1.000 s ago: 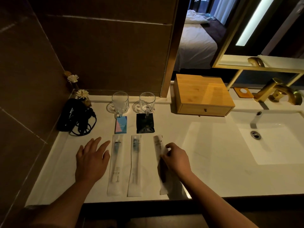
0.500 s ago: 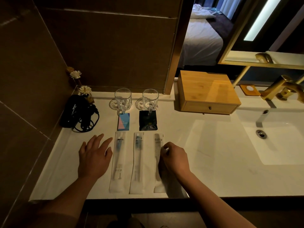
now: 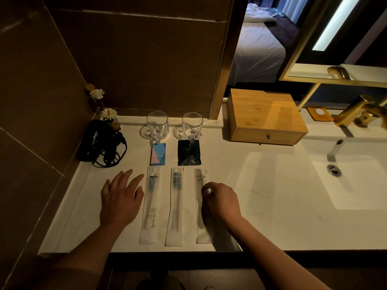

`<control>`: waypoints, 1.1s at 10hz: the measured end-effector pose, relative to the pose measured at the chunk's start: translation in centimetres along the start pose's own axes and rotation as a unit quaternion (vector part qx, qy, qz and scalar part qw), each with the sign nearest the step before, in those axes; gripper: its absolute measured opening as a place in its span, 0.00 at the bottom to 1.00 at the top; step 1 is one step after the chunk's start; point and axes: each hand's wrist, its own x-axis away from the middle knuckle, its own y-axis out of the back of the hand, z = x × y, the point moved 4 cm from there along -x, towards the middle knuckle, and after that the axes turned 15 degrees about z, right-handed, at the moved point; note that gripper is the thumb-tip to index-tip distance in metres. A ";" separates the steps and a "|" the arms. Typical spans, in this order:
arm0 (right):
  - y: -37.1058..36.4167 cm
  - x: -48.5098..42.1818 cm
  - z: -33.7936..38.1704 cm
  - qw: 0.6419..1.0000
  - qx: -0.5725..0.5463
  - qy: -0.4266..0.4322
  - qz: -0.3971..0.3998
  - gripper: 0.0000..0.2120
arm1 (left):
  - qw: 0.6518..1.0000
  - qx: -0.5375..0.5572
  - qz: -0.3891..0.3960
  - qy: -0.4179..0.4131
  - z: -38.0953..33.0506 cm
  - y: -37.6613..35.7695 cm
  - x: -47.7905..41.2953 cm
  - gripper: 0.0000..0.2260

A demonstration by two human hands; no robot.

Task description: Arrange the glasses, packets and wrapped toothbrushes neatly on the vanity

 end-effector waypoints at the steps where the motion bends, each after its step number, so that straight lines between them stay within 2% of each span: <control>1: 0.0 0.1 0.0 1.000 -0.005 0.003 -0.007 0.11 | 1.000 0.001 -0.001 0.000 0.0 0.1 0.1 0.25; 6: 0.3 1.1 -1.1 0.995 -0.086 -0.032 -0.042 0.14 | 1.000 0.004 -0.002 -0.004 -0.1 0.3 0.3 0.25; 8: 0.5 1.8 -0.6 0.995 -0.095 -0.023 -0.004 0.12 | 0.999 0.005 0.039 0.001 -0.2 0.1 0.4 0.25; 10: 2.4 2.9 -0.1 0.996 -0.084 0.023 0.016 0.10 | 0.988 0.132 0.065 0.035 -1.2 1.9 3.0 0.20; 11: 3.7 4.6 -1.5 0.994 -0.035 0.088 0.057 0.11 | 0.975 0.214 0.008 0.055 -3.2 1.3 8.4 0.20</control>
